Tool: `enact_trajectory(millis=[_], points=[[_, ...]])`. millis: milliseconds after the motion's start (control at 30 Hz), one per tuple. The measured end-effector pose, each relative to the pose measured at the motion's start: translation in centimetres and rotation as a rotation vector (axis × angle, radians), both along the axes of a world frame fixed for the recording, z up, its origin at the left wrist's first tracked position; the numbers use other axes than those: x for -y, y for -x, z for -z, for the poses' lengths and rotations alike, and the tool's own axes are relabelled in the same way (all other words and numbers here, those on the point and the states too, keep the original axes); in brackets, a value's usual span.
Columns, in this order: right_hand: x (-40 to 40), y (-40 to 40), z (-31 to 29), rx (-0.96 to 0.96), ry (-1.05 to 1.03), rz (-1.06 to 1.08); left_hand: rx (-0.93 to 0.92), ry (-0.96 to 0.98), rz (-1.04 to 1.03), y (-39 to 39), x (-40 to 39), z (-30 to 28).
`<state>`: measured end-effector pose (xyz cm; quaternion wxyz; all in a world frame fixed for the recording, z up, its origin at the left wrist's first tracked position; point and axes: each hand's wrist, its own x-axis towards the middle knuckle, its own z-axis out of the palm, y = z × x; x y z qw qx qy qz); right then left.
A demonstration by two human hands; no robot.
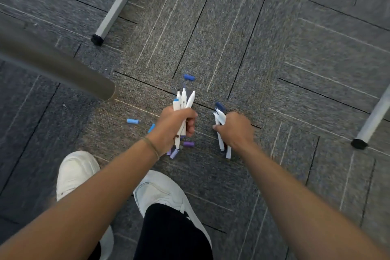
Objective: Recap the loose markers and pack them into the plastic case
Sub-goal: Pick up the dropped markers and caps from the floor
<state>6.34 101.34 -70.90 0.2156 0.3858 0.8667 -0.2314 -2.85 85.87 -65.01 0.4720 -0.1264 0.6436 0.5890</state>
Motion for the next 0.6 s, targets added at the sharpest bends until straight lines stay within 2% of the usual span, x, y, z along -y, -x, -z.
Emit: enact_trajectory(millis=[100, 167, 267, 367, 600], points=[[-1.0, -0.4, -0.9, -0.073, 0.169, 0.192, 0.105, -0.049, -0.054, -2.0, -0.6, 0.6], [-2.2, -1.5, -1.9, -0.169, 0.257, 0.345, 0.069, 0.030, 0.017, -3.3, -1.3, 1.7], [-4.0, -3.6, -3.6, -0.256, 0.351, 0.501, -0.129, 0.297, 0.181, -5.3, -3.4, 3.4], [-5.4, -5.3, -4.5, -0.254, 0.410, 0.628, -0.388, 0.499, 0.439, -6.9, -5.7, 4.9], [-6.3, -7.5, -5.3, -0.261, 0.545, 0.733, -0.723, 0.733, 0.774, -7.9, -9.0, 6.5]])
